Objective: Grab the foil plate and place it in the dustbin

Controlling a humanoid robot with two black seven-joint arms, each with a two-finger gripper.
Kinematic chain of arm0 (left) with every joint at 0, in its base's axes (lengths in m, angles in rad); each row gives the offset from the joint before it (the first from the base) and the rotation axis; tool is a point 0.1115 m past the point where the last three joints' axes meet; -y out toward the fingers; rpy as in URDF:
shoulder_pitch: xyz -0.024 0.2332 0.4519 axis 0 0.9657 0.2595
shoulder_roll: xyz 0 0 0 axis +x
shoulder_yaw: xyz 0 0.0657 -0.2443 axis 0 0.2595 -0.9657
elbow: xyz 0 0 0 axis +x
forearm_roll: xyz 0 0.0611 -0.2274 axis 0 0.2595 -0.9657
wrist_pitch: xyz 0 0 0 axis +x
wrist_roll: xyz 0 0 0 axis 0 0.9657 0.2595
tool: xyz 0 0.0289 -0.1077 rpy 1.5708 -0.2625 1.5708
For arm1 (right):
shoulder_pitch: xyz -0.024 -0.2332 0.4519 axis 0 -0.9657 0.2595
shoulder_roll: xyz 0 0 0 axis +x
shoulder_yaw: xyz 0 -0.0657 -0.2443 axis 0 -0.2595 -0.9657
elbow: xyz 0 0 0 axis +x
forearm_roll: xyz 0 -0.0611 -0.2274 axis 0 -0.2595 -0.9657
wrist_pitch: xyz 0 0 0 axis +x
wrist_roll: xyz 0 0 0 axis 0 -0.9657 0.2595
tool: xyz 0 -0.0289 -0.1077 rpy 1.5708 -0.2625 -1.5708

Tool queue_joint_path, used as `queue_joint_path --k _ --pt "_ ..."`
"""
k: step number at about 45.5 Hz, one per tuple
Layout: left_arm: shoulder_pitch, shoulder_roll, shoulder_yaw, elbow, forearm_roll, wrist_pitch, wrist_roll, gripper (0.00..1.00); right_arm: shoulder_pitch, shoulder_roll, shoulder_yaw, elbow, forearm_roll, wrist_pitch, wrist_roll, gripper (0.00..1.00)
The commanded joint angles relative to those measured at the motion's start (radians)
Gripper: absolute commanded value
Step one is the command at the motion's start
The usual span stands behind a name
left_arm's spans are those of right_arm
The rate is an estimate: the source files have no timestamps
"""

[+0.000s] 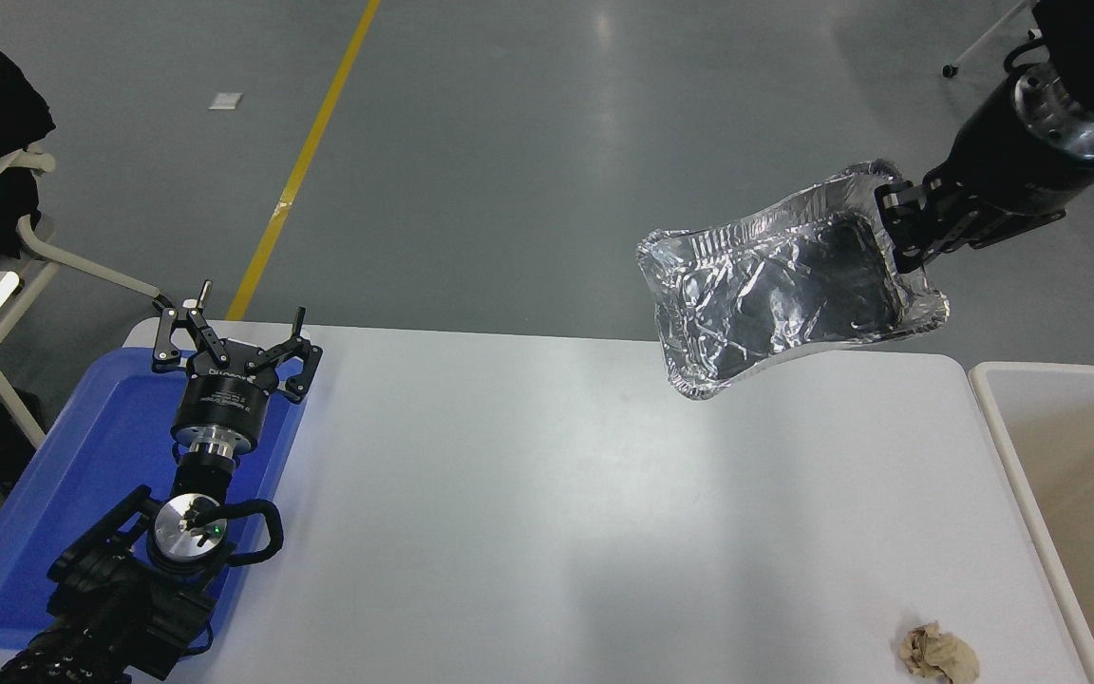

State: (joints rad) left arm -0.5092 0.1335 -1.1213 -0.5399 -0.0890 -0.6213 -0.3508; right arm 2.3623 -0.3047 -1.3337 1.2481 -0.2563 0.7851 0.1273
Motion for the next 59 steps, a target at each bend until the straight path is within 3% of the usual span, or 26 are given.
queue_joint_path --k 1,20,38,50,59 --pt "0.001 0.000 -0.002 0.000 -0.002 0.002 0.000 1.00 0.006 -0.004 -0.038 -0.004 -0.018 0.000 0.000 0.00" --pt "0.003 0.000 -0.002 0.002 -0.003 0.002 -0.007 1.00 0.012 -0.174 -0.222 -0.009 -0.110 0.000 0.000 0.00" --pt "0.003 0.000 -0.002 0.002 -0.003 0.002 -0.007 1.00 -0.009 -0.571 -0.286 -0.130 -0.350 0.000 -0.002 0.00" --pt "0.003 0.000 -0.003 0.002 -0.003 0.002 -0.007 1.00 -0.080 -0.728 -0.303 -0.275 -0.417 0.000 -0.002 0.00" --pt "0.003 0.000 -0.003 0.002 -0.003 0.002 -0.007 1.00 -0.192 -0.780 -0.276 -0.371 -0.432 0.000 -0.002 0.00"
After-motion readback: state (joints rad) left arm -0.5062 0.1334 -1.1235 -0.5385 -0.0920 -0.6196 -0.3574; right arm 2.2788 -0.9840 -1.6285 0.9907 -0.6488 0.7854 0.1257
